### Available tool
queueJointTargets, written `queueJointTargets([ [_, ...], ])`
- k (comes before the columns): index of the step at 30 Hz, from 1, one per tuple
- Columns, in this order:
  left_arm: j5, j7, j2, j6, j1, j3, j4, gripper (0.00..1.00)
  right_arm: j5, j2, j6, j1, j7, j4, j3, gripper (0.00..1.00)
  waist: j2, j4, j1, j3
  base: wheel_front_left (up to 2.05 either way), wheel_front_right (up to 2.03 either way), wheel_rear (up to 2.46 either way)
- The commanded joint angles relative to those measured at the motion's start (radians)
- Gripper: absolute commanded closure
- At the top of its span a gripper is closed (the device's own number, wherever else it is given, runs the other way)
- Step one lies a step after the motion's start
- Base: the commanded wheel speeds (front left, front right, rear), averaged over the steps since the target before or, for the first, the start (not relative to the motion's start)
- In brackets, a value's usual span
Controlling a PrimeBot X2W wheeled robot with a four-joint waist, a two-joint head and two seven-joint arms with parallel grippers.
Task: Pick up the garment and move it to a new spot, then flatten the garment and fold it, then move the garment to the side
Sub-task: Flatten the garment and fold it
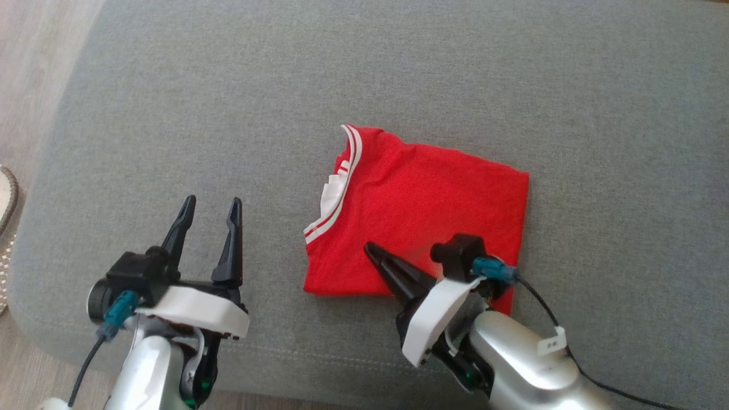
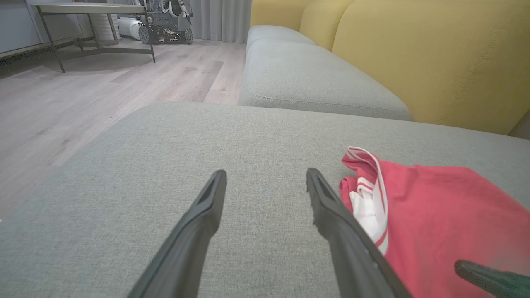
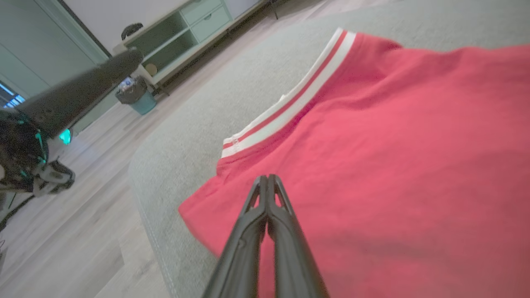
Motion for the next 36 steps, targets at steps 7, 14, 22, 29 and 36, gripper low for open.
queueJointTargets([
  [7,0.0,-0.012,0.016,0.008,-0.028,0.049,-0.041,0.0,-0.033,0.02,0.007,-0.067,-0.107,-0.019,-0.138,1.0,0.0,-0.046,0.0,-0.013,0.0,0.0,0.0],
  [14,-0.006,-0.012,0.034,0.008,-0.011,0.061,-0.044,0.0,-0.207,-0.033,0.007,0.0,-0.13,-0.102,-0.451,0.0,0.0,-0.112,0.0,-0.038,0.0,0.0,0.0],
  [22,-0.018,0.001,0.066,0.017,0.017,0.085,-0.067,0.0,-0.365,-0.04,0.007,0.133,-0.046,-0.296,-0.641,0.0,0.0,-0.168,0.0,-0.065,0.0,0.0,0.0],
  [29,-0.029,0.025,0.077,0.027,0.072,0.087,-0.094,0.0,-0.414,-0.023,0.007,0.292,0.053,-0.483,-0.729,0.0,0.0,-0.186,0.0,-0.115,0.0,0.0,0.0],
  [36,-0.049,0.049,0.086,0.033,0.134,0.093,-0.121,0.0,-0.424,-0.014,0.007,0.397,0.11,-0.573,-0.758,0.0,0.0,-0.187,0.0,-0.174,0.0,0.0,0.0],
])
